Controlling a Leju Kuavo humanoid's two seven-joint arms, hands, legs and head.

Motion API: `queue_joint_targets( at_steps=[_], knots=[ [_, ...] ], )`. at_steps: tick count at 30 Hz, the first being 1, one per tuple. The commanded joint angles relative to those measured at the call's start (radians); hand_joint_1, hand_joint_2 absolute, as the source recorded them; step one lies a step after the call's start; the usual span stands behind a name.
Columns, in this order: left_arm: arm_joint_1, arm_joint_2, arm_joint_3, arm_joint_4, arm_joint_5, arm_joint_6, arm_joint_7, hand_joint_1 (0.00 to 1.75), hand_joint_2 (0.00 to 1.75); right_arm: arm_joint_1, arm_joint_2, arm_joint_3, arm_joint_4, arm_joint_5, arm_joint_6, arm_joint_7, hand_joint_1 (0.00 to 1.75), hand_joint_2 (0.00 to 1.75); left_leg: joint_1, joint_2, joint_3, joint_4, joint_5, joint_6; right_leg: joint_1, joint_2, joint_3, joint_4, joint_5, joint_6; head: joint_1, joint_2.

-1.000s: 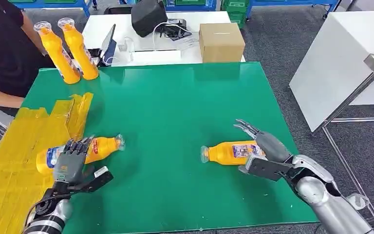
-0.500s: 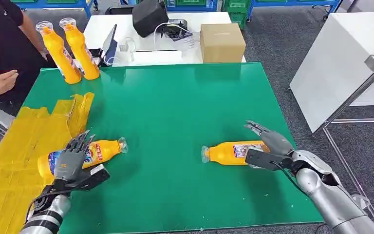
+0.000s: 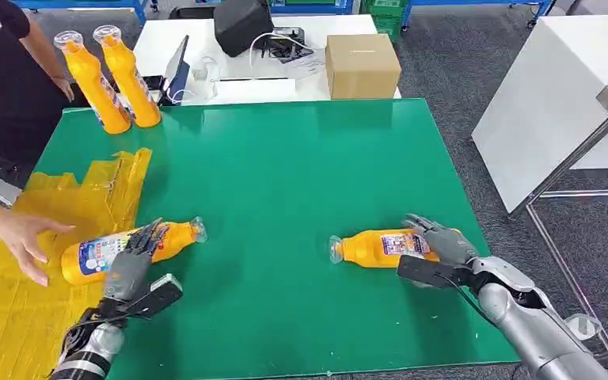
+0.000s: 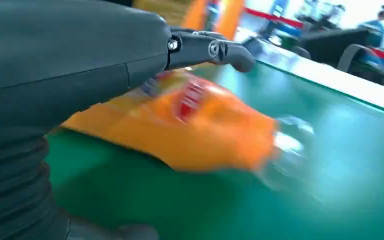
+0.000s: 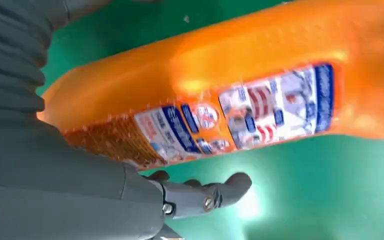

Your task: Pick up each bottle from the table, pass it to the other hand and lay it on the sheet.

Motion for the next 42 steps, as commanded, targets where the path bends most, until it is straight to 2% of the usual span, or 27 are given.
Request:
queue_joint_targets(
  at_steps=[1,5,8,12,16,19,20,22,23,24,25,29,31,32,34,36,39,42],
  knots=[
    [-0.03,-0.058,-0.062,-0.087,0.216,-0.161,-0.046,0.0,1.75,-0.015,-0.111,0.185,0.18,0.018,0.119,0.032,1.75,1.75,0.002,-0.002,-0.001,0.001,0.001,0.0,0.002,-0.004,0.0,-0.002,0.001,-0.001,0.0,0.0],
    [-0.027,-0.054,-0.069,-0.098,0.24,-0.166,-0.048,0.0,1.75,-0.012,-0.125,0.205,0.162,0.009,0.13,0.047,1.75,1.75,0.002,-0.006,0.0,0.0,0.002,0.0,0.002,-0.006,-0.007,-0.004,0.001,0.0,0.0,0.0],
    [-0.032,-0.063,-0.059,-0.116,0.322,-0.231,-0.051,0.0,1.75,0.002,-0.126,0.227,0.177,0.021,0.122,0.064,1.75,1.75,0.002,-0.002,0.0,0.0,0.001,0.001,0.002,-0.004,-0.006,-0.005,0.002,0.0,0.0,0.0],
    [-0.032,-0.063,-0.059,-0.117,0.322,-0.232,-0.051,0.0,1.75,0.004,-0.126,0.227,0.178,0.021,0.122,0.064,1.75,1.75,0.002,-0.004,0.003,0.0,0.0,0.001,0.002,-0.005,-0.004,-0.005,0.001,0.0,0.0,0.0],
    [-0.031,-0.081,-0.007,-0.149,0.511,-0.404,-0.043,0.0,1.75,0.018,-0.11,0.221,0.203,0.012,0.102,0.07,1.75,1.75,0.002,-0.004,0.003,-0.001,0.002,0.001,0.002,-0.006,-0.004,-0.007,0.002,-0.001,0.0,0.0],
    [-0.003,-0.083,0.04,-0.218,0.618,-0.516,0.001,0.0,1.75,0.027,-0.036,0.18,0.238,0.019,0.035,0.091,1.75,1.75,0.003,-0.002,0.008,0.0,0.0,0.001,0.003,-0.004,0.0,-0.007,0.001,0.0,0.0,0.0],
    [0.009,-0.089,0.062,-0.238,0.672,-0.569,0.024,0.0,0.0,0.036,0.01,0.129,0.251,0.0,-0.018,0.084,1.75,1.75,0.004,-0.002,0.007,-0.001,0.001,0.001,0.004,-0.004,0.0,-0.009,0.003,-0.001,0.0,0.0],
    [0.063,-0.101,0.103,-0.331,0.764,-0.652,0.05,0.0,0.0,0.041,0.126,0.047,0.243,-0.001,-0.14,0.055,1.75,1.75,0.003,0.0,0.007,-0.002,0.001,0.001,0.004,-0.002,0.001,-0.01,0.004,-0.001,0.0,0.0],
    [0.107,-0.124,0.136,-0.401,0.86,-0.717,0.056,0.0,0.0,0.066,0.208,-0.037,0.184,-0.044,-0.245,-0.04,1.75,1.75,0.004,0.004,0.009,-0.002,0.0,0.0,0.004,0.002,0.002,-0.009,0.004,-0.001,0.0,0.0],
    [0.148,-0.138,0.144,-0.47,0.901,-0.751,0.069,0.0,0.0,0.089,0.274,-0.084,0.111,-0.083,-0.273,-0.08,1.75,1.75,0.003,0.008,0.007,-0.002,0.0,0.001,0.004,0.006,0.007,-0.008,0.005,0.0,0.0,0.0],
    [0.189,-0.155,0.143,-0.544,0.94,-0.779,0.097,0.0,0.0,0.114,0.319,-0.098,0.011,-0.081,-0.282,-0.074,1.75,1.75,0.004,0.013,0.008,-0.004,-0.001,0.0,0.005,0.012,0.009,-0.009,0.007,0.001,0.0,0.0],
    [0.19,-0.157,0.13,-0.553,0.945,-0.771,0.115,0.0,0.0,0.139,0.308,-0.111,-0.055,-0.071,-0.258,-0.031,1.75,1.75,0.004,0.025,0.003,-0.001,-0.001,0.0,0.005,0.023,0.0,-0.004,0.008,0.001,0.001,0.0],
    [0.183,-0.155,0.13,-0.542,0.946,-0.77,0.114,0.0,0.0,0.141,0.298,-0.119,-0.048,-0.075,-0.251,-0.044,1.75,1.75,0.003,0.023,0.004,-0.002,0.0,0.0,0.005,0.021,-0.001,-0.004,0.007,0.002,-0.001,0.0],
    [0.189,-0.166,0.131,-0.553,0.968,-0.781,0.1,0.0,1.75,0.154,0.346,-0.168,-0.07,-0.04,-0.352,-0.133,1.75,1.75,0.004,0.02,0.003,-0.001,0.0,0.0,0.005,0.018,-0.001,-0.004,0.008,0.001,-0.001,0.0],
    [0.228,-0.191,0.11,-0.622,0.989,-0.793,0.115,0.0,1.75,0.181,0.438,-0.172,-0.142,0.023,-0.386,-0.136,1.75,1.75,0.004,0.016,0.004,-0.001,0.0,0.0,0.004,0.016,0.0,-0.004,0.007,0.002,0.0,0.0],
    [0.255,-0.208,0.045,-0.661,1.016,-0.804,0.15,0.0,1.75,0.213,0.525,-0.125,-0.182,0.008,-0.38,-0.151,1.75,1.75,0.004,0.017,0.0,-0.001,0.0,0.0,0.005,0.016,-0.003,-0.003,0.007,0.001,0.0,0.0],
    [0.279,-0.198,-0.035,-0.675,1.034,-0.798,0.161,0.0,1.75,0.209,0.593,-0.059,-0.169,0.015,-0.453,-0.166,1.75,1.75,0.005,0.017,-0.003,0.0,-0.001,0.0,0.006,0.017,-0.004,-0.002,0.007,0.002,0.0,0.0],
    [0.281,-0.179,-0.088,-0.669,1.028,-0.772,0.155,0.0,1.75,0.148,0.642,0.028,-0.085,-0.027,-0.435,-0.157,1.75,1.75,0.004,0.018,-0.006,-0.001,0.0,0.0,0.006,0.017,-0.009,-0.002,0.006,0.002,0.0,0.0]
  ],
)
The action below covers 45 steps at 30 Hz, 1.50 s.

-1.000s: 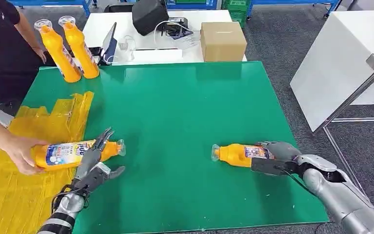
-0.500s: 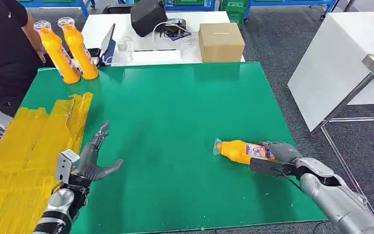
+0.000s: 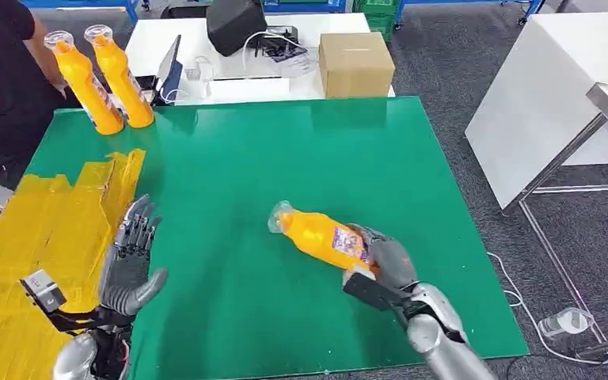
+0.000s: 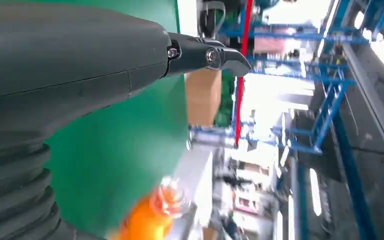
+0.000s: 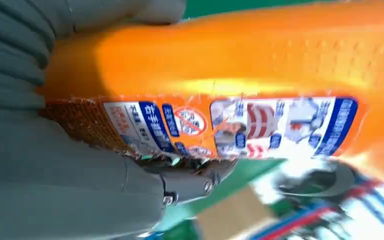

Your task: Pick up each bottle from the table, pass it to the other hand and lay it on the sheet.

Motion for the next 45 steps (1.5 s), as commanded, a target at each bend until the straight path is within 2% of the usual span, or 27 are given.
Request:
queue_joint_targets(
  at_steps=[1,6,12,17,20,30,39,45],
  knots=[
    [0.05,0.006,-0.166,-0.057,0.022,0.026,0.018,0.0,1.75,-0.059,0.252,0.146,0.066,-0.05,-0.029,0.005,1.75,1.75,0.0,0.003,-0.001,0.0,-0.001,-0.001,0.001,0.001,-0.002,0.001,0.0,-0.002,0.0,0.0],
    [0.085,0.009,-0.21,-0.084,0.013,0.017,0.019,0.0,1.75,-0.11,0.314,0.206,0.15,-0.079,-0.019,-0.006,1.75,1.75,0.0,0.006,-0.005,0.0,-0.001,0.0,0.0,0.005,-0.006,0.001,0.001,-0.001,0.001,0.0],
    [0.093,0.01,-0.219,-0.093,0.007,0.018,0.018,0.0,1.75,-0.111,0.313,0.217,0.148,-0.082,-0.016,-0.007,1.75,1.75,0.0,-0.001,-0.007,-0.001,0.0,0.0,0.0,-0.002,-0.006,0.0,0.0,-0.001,0.0,0.0],
    [0.113,0.01,-0.256,-0.111,-0.027,0.028,0.005,0.0,1.75,-0.13,0.337,0.251,0.175,-0.096,-0.002,-0.005,1.75,1.75,0.0,0.002,-0.006,0.0,-0.001,0.0,0.0,0.0,-0.006,0.0,0.0,-0.002,0.001,0.0],
    [0.114,0.011,-0.261,-0.112,-0.032,0.031,0.002,0.0,1.75,-0.132,0.337,0.255,0.177,-0.099,-0.002,-0.004,1.75,1.75,0.0,-0.001,-0.007,-0.001,0.0,0.0,0.0,-0.002,-0.007,0.0,0.0,-0.001,0.0,0.0],
    [0.081,0.009,-0.265,-0.047,0.004,0.044,0.027,0.0,1.75,-0.156,0.349,0.294,0.229,-0.122,0.008,0.002,1.75,1.75,0.0,0.0,-0.006,-0.001,0.0,0.0,0.0,-0.002,-0.006,-0.001,0.0,-0.002,0.001,0.0],
    [0.063,-0.008,-0.235,-0.023,-0.015,0.108,0.038,0.0,1.75,-0.134,0.403,0.511,0.379,-0.067,0.045,-0.04,1.75,1.75,0.0,0.0,-0.005,-0.002,0.0,0.0,0.0,-0.002,-0.005,-0.002,0.0,-0.002,0.001,0.0],
    [0.067,-0.011,-0.212,-0.018,-0.018,0.122,0.035,0.0,1.75,-0.129,0.398,0.572,0.386,-0.039,0.058,-0.057,1.75,1.75,0.0,0.0,-0.005,-0.002,0.0,0.0,0.0,-0.002,-0.005,-0.002,0.0,-0.002,0.0,0.0]
  ],
)
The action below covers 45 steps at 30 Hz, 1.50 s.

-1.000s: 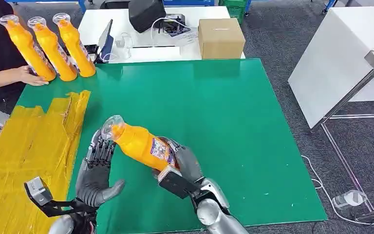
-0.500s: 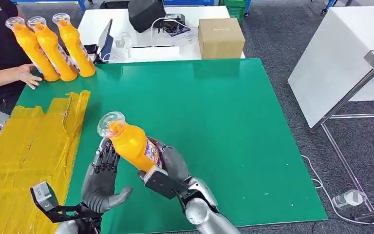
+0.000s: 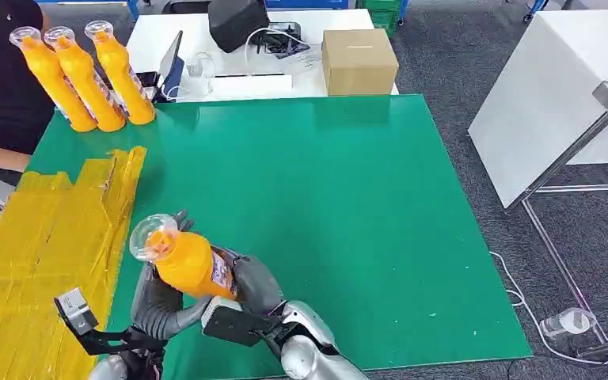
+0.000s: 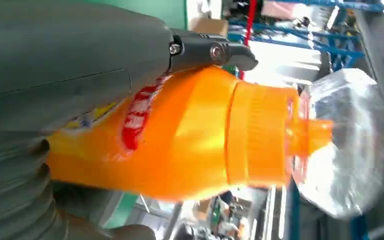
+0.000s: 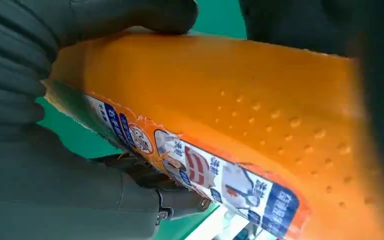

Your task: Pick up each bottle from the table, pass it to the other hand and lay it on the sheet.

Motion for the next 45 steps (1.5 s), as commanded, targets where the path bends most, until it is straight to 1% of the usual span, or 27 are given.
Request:
queue_joint_targets(
  at_steps=[1,5,6,7,9,14,15,18,21,25,27,29,30,33,34,35,36,37,38,39,41,43,45],
  knots=[
    [-0.035,0.0,-0.006,0.077,-0.013,0.012,0.008,0.0,1.75,-0.023,0.017,0.209,0.141,0.038,0.037,-0.027,1.75,1.75,0.0,0.001,0.003,-0.001,0.0,0.0,0.0,0.0,0.003,-0.001,0.0,-0.001,0.0,0.0],
    [-0.037,-0.003,-0.003,0.084,-0.014,0.017,0.008,0.0,1.75,-0.024,0.014,0.21,0.136,0.037,0.039,-0.027,1.75,1.75,0.001,-0.001,0.003,-0.001,0.0,0.0,0.001,-0.003,0.004,-0.002,-0.001,-0.001,0.0,0.0],
    [-0.036,-0.005,-0.001,0.083,-0.012,0.014,0.006,1.5,1.75,-0.024,0.014,0.209,0.14,0.035,0.04,-0.024,1.75,1.75,0.0,-0.001,0.002,-0.001,0.0,0.0,0.0,-0.002,0.002,-0.001,0.0,-0.001,0.0,0.0],
    [-0.034,-0.01,0.002,0.079,-0.002,0.008,-0.002,1.75,1.75,-0.025,0.015,0.208,0.145,0.034,0.039,-0.022,1.75,1.75,0.0,-0.001,0.002,-0.001,0.0,0.0,0.0,-0.002,0.003,-0.001,0.0,-0.001,0.0,0.0],
    [-0.032,-0.009,-0.001,0.073,-0.004,0.002,-0.009,1.75,1.75,-0.026,0.015,0.208,0.151,0.033,0.038,-0.022,1.75,1.75,0.0,-0.001,0.003,-0.001,0.0,0.0,0.0,-0.003,0.004,-0.001,-0.001,-0.001,0.0,0.0],
    [-0.03,-0.009,-0.001,0.07,-0.005,0.001,-0.009,1.75,1.75,-0.026,0.014,0.208,0.153,0.033,0.037,-0.023,1.75,1.75,0.0,-0.001,0.001,-0.001,0.001,0.0,0.0,-0.002,0.001,-0.001,0.0,-0.001,0.0,0.0],
    [-0.03,-0.009,-0.001,0.07,-0.005,0.001,-0.009,1.75,1.75,-0.026,0.014,0.208,0.153,0.033,0.037,-0.023,1.75,1.75,0.0,-0.002,0.003,-0.001,0.0,0.0,0.0,-0.004,0.004,-0.001,-0.001,-0.001,0.0,0.0],
    [-0.029,-0.011,0.002,0.065,-0.01,0.001,-0.016,1.75,1.75,-0.025,0.015,0.202,0.159,0.029,0.036,-0.023,1.75,1.75,0.0,-0.001,0.001,0.0,0.001,0.0,0.0,-0.002,0.001,-0.001,0.0,0.0,0.0,0.0],
    [-0.028,-0.012,0.005,0.06,-0.013,-0.002,-0.021,1.75,1.75,-0.025,0.016,0.196,0.168,0.028,0.032,-0.023,1.75,1.75,0.0,-0.002,0.002,-0.001,0.0,0.0,0.0,-0.004,0.003,-0.001,-0.001,-0.001,0.0,0.0],
    [-0.027,-0.015,0.008,0.057,-0.014,-0.007,-0.026,1.75,1.75,-0.025,0.017,0.186,0.178,0.028,0.024,-0.021,1.75,1.75,0.0,-0.001,0.001,-0.001,0.001,0.0,0.0,-0.003,0.001,-0.001,0.0,-0.001,0.0,0.0],
    [-0.025,-0.017,0.012,0.049,-0.018,-0.005,-0.037,1.75,1.75,-0.019,0.013,0.172,0.176,0.025,0.01,-0.019,1.75,1.75,0.0,-0.002,0.002,-0.001,0.0,0.0,0.0,-0.004,0.003,-0.001,-0.001,-0.001,0.0,0.0],
    [-0.022,-0.018,0.016,0.035,-0.031,0.003,-0.05,1.75,1.75,-0.011,0.007,0.145,0.167,0.018,-0.011,-0.014,1.75,1.75,0.0,-0.001,0.0,0.0,0.001,0.0,0.0,-0.003,0.001,-0.001,0.0,-0.001,0.0,0.0],
    [-0.021,-0.018,0.019,0.029,-0.043,0.012,-0.055,1.75,1.75,-0.007,0.003,0.135,0.161,0.019,-0.023,-0.01,1.75,1.75,0.0,-0.002,0.003,-0.001,0.0,0.0,0.0,-0.005,0.004,-0.002,-0.001,-0.001,0.0,0.0],
    [-0.022,-0.016,0.02,0.026,-0.043,0.011,-0.055,1.75,1.75,-0.009,-0.002,0.132,0.16,0.018,-0.021,-0.01,1.75,1.75,0.0,-0.003,0.002,-0.001,0.0,0.0,0.0,-0.005,0.003,-0.002,-0.001,-0.001,0.0,0.0],
    [-0.014,-0.019,0.028,0.01,-0.075,0.04,-0.066,1.75,1.75,0.007,-0.007,0.111,0.131,0.023,-0.039,-0.001,1.75,1.75,0.0,-0.003,0.002,-0.001,0.0,0.0,0.0,-0.004,0.002,-0.002,0.0,-0.001,0.0,0.0],
    [-0.004,-0.018,0.038,-0.01,-0.114,0.071,-0.08,1.75,1.75,0.025,-0.022,0.09,0.091,0.039,-0.063,0.008,0.65,1.75,0.0,-0.002,0.001,0.0,0.001,0.0,0.0,-0.003,0.001,-0.001,0.0,-0.001,0.0,0.0],
    [0.005,-0.017,0.049,-0.025,-0.139,0.093,-0.089,1.75,1.75,0.038,-0.037,0.073,0.055,0.044,-0.08,0.014,0.0,1.75,0.0,-0.002,0.002,0.0,0.0,0.0,0.0,-0.004,0.002,-0.001,-0.001,-0.001,0.0,0.0],
    [0.013,-0.014,0.064,-0.043,-0.169,0.118,-0.099,1.75,1.75,0.054,-0.058,0.06,0.008,0.046,-0.077,0.022,0.0,1.75,0.0,-0.002,0.001,0.0,0.0,0.0,0.0,-0.004,0.002,-0.002,0.0,-0.001,0.0,0.0],
    [0.021,-0.01,0.09,-0.064,-0.223,0.164,-0.117,1.75,1.75,0.077,-0.086,0.037,-0.059,0.066,-0.088,0.038,0.0,0.0,0.0,-0.002,0.001,0.0,0.0,0.0,0.0,-0.003,0.001,-0.001,0.0,0.0,0.0,0.0],
    [0.024,-0.007,0.114,-0.079,-0.279,0.212,-0.134,1.75,1.75,0.097,-0.103,0.017,-0.111,0.077,-0.091,0.046,0.0,0.0,0.0,-0.003,0.002,0.0,0.0,0.001,0.0,-0.005,0.003,-0.002,-0.001,-0.001,0.0,0.0],
    [0.015,-0.005,0.18,-0.099,-0.455,0.388,-0.159,1.75,1.75,0.156,-0.139,-0.033,-0.241,0.094,-0.095,0.05,0.0,0.0,0.001,-0.002,0.001,0.0,0.0,0.0,0.0,-0.004,0.003,-0.002,-0.001,-0.001,0.0,0.0],
    [-0.008,0.007,0.239,-0.09,-0.599,0.532,-0.158,1.75,1.75,0.189,-0.171,-0.063,-0.332,0.1,-0.094,0.046,0.0,0.0,0.0,-0.002,-0.001,0.0,0.0,0.0,0.0,-0.003,0.0,-0.001,0.0,-0.001,0.0,0.0],
    [-0.029,0.029,0.299,-0.064,-0.712,0.643,-0.161,1.75,1.75,0.21,-0.204,-0.081,-0.418,0.095,-0.083,0.028,0.0,0.0,0.0,-0.002,-0.001,0.0,0.0,0.0,0.0,-0.003,0.0,-0.001,0.0,-0.001,0.0,0.0]
  ],
)
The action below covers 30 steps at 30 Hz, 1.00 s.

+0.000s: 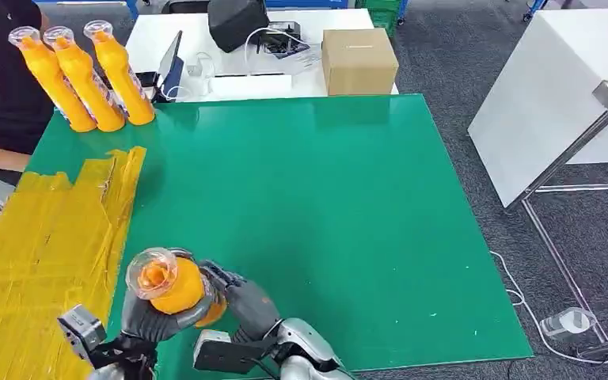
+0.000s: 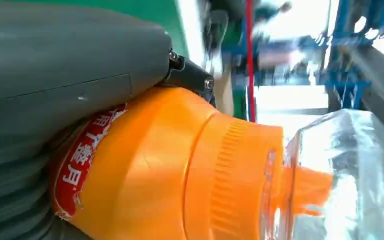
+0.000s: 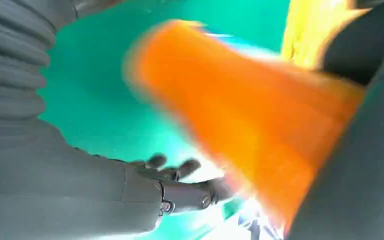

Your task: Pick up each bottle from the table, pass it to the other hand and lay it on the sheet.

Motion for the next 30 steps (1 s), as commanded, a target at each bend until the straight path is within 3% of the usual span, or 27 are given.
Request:
queue_joint_targets(
  at_steps=[1,5,13,14,18,25,30],
  knots=[
    [-0.067,0.046,0.249,0.004,-0.417,0.411,-0.019,1.75,1.75,0.155,-0.171,-0.136,-0.427,0.015,0.007,-0.014,0.0,0.0,0.0,-0.003,0.002,-0.001,0.0,0.0,0.001,-0.004,0.004,-0.001,-0.001,-0.001,0.0,0.0],
    [-0.08,0.105,0.337,0.12,-0.661,0.587,0.025,1.75,1.75,0.181,-0.214,-0.119,-0.534,0.006,0.004,-0.061,0.0,0.0,0.0,0.0,0.001,-0.001,0.001,0.0,0.0,-0.001,0.001,-0.001,0.0,-0.001,0.0,0.0],
    [-0.075,0.103,0.336,0.13,-0.657,0.599,0.016,1.75,1.75,0.18,-0.217,-0.111,-0.533,0.005,0.001,-0.061,0.0,0.0,0.0,-0.001,0.003,-0.001,0.0,0.0,0.001,-0.002,0.003,-0.002,0.0,-0.001,0.0,0.0],
    [-0.073,0.121,0.333,0.158,-0.753,0.651,0.059,1.75,1.75,0.177,-0.229,-0.1,-0.542,-0.005,-0.008,-0.081,0.0,0.0,0.0,-0.001,0.002,-0.001,0.0,0.0,0.0,-0.002,0.002,-0.001,0.0,0.0,0.0,0.0],
    [-0.147,0.191,0.343,0.403,-0.797,0.601,0.107,1.75,1.75,0.168,-0.251,-0.078,-0.582,-0.015,-0.018,-0.1,0.0,0.0,-0.001,-0.001,0.002,-0.002,0.001,0.0,-0.002,-0.002,0.002,-0.001,0.0,-0.001,0.0,0.0],
    [-0.218,0.227,0.3,0.701,-0.912,0.6,0.093,1.75,1.75,0.116,-0.254,-0.059,-0.539,-0.041,0.003,-0.1,0.0,0.0,-0.002,0.0,0.005,-0.003,0.001,0.0,-0.002,-0.001,0.004,-0.002,0.0,-0.001,0.0,0.0],
    [-0.217,0.235,0.251,0.762,-0.957,0.548,0.096,1.75,1.75,0.106,-0.253,-0.064,-0.531,-0.055,0.018,-0.105,0.0,0.0,-0.002,0.0,0.004,-0.002,0.001,0.0,-0.002,-0.001,0.003,-0.001,0.0,0.0,0.0,0.0]
  ],
)
